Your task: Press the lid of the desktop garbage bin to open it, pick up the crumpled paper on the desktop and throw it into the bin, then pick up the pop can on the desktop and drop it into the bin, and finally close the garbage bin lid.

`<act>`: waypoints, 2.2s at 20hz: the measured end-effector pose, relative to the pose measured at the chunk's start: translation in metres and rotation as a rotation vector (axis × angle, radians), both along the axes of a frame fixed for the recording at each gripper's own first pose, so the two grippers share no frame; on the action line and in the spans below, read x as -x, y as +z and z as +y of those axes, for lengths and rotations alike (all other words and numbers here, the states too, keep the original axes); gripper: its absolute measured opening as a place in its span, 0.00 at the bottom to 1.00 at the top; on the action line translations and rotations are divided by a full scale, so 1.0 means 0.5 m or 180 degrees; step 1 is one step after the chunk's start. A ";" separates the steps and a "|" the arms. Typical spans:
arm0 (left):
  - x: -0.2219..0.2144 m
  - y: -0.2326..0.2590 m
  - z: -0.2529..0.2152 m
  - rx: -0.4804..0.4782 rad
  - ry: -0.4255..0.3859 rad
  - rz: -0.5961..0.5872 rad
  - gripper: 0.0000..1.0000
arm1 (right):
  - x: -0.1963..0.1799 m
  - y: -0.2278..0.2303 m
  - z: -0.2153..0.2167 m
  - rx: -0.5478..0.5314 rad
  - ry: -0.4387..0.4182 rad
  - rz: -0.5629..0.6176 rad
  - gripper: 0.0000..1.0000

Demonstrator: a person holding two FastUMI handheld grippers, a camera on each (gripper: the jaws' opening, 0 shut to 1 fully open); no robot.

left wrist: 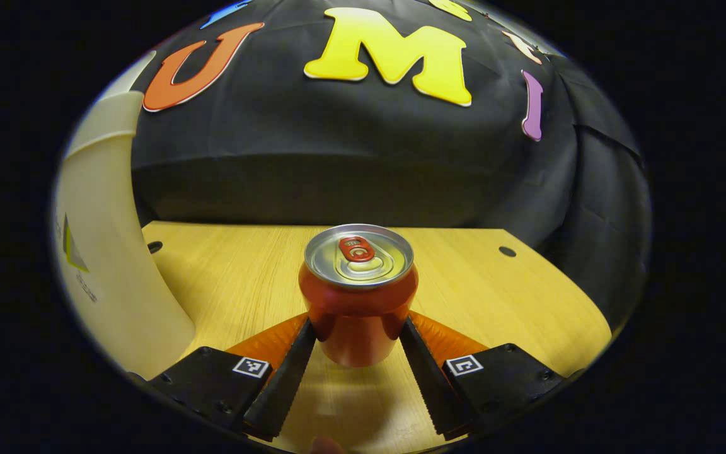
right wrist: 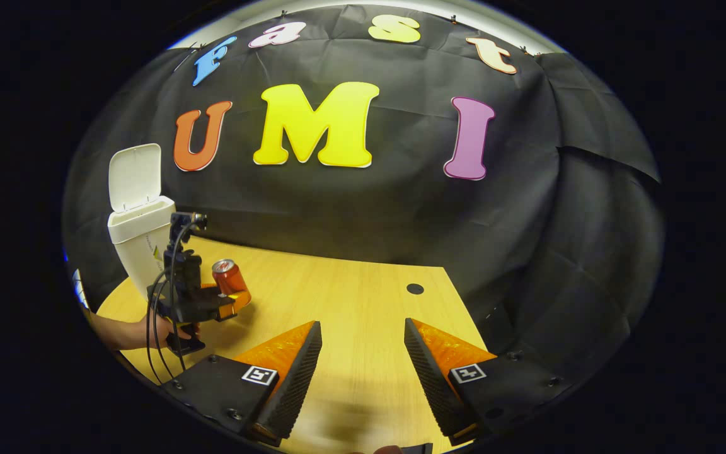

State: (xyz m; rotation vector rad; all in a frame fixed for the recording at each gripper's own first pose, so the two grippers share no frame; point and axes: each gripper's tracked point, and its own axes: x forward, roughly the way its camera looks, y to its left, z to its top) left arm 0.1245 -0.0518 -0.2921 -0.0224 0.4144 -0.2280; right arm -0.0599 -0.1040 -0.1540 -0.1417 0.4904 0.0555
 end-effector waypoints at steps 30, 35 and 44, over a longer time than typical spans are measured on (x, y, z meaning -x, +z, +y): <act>0.063 0.382 0.558 -0.0599 0.1747 -0.0276 0.86 | -0.069 0.064 0.216 -0.0636 0.0670 -0.0298 0.84; 0.072 0.344 0.565 -0.0526 0.1789 -0.0007 0.88 | -0.073 0.064 0.210 -0.0664 0.0620 -0.0302 0.84; 0.072 0.393 0.563 -0.0604 0.1992 -0.0143 0.93 | -0.071 0.062 0.208 -0.0733 0.0652 -0.0283 0.84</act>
